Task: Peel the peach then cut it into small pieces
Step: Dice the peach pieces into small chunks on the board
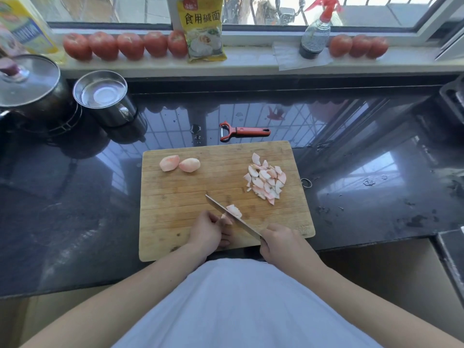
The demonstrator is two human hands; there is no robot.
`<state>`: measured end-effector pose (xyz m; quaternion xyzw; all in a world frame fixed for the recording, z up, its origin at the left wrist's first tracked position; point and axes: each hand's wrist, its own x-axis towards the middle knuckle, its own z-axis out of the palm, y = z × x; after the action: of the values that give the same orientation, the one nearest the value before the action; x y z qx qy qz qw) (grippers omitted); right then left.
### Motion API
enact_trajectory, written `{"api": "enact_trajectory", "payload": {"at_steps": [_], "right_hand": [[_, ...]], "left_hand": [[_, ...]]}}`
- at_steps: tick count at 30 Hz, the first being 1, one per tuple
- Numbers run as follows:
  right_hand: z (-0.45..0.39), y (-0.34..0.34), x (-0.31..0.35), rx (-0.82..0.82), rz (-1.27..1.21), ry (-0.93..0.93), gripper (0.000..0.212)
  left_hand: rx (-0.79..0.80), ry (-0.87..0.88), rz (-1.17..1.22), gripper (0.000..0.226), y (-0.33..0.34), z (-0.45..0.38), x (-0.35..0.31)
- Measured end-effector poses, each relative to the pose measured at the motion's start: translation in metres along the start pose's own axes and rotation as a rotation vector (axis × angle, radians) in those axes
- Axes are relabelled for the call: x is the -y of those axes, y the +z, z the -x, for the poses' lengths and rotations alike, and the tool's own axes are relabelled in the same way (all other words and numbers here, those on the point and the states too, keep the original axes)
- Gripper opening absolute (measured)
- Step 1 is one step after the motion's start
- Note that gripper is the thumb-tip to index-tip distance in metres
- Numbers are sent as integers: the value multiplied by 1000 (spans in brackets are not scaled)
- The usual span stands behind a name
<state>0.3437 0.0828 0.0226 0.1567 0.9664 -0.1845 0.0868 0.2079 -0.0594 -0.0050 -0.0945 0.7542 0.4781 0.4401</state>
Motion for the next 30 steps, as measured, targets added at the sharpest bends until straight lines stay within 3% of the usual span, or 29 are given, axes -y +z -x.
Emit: {"api": "enact_trajectory", "payload": {"at_steps": [12, 14, 15, 19, 27, 30], "right_hand": [[-7, 7, 3, 155, 70, 55, 38], [-11, 4, 10, 179, 123, 24, 21], [-14, 7, 12, 165, 145, 13, 6], [-31, 10, 28, 114, 80, 33, 17], [-21, -5, 24, 9, -135, 10, 14], [-11, -13, 18, 31, -83, 18, 12]], "left_hand": [[13, 17, -56, 23, -3, -1, -3], [17, 25, -71, 15, -3, -1, -4], [25, 31, -74, 11, -2, -1, -4], [30, 15, -47, 12, -1, -3, -6], [19, 1, -54, 18, -4, 0, -5], [1, 31, -62, 22, -2, -2, -1]]}}
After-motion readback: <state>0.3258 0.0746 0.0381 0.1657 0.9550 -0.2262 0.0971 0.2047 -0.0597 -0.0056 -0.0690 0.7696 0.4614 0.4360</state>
